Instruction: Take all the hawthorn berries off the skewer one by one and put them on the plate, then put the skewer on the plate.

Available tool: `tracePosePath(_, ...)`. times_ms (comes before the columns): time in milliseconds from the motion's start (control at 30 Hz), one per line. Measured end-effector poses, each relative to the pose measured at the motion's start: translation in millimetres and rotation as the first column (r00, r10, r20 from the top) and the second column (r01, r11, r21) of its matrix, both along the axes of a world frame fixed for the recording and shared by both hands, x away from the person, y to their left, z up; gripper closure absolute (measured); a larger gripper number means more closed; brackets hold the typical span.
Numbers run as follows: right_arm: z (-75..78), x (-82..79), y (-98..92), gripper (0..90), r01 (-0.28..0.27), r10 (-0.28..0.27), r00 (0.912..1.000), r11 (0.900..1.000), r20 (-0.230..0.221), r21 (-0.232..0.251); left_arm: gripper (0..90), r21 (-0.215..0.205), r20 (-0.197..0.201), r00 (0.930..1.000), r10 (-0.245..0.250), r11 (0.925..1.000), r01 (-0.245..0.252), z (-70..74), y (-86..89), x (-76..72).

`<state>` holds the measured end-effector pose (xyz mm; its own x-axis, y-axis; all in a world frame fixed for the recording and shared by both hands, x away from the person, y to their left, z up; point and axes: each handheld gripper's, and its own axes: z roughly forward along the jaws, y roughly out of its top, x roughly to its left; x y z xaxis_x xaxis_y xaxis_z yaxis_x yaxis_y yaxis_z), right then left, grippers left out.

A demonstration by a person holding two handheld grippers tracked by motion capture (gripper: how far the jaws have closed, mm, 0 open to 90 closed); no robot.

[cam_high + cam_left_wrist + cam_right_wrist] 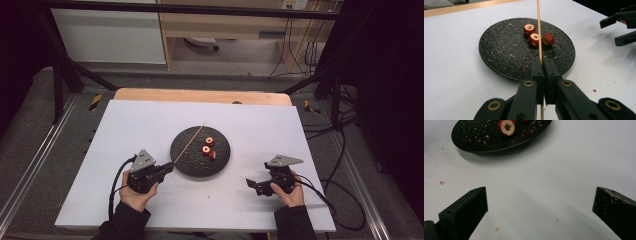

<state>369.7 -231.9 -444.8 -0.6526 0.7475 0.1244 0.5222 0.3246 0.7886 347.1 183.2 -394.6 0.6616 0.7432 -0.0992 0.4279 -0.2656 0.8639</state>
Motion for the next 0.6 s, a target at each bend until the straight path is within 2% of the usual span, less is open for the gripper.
tracePosePath(267,-2.7,-6.5,-9.6,1.0,-0.009,0.009,0.9999,1.000,-0.009,0.006,88.3,0.011,-0.012,0.9999,0.004,0.9999,-0.004,9.4,-3.8,12.4)
tracePosePath(600,-4.0,-7.7,-12.3,0.9,-0.013,0.013,0.9999,1.000,-0.007,0.003,88.3,0.024,-0.038,0.9990,0.022,0.9995,-0.021,12.9,-12.6,29.1)
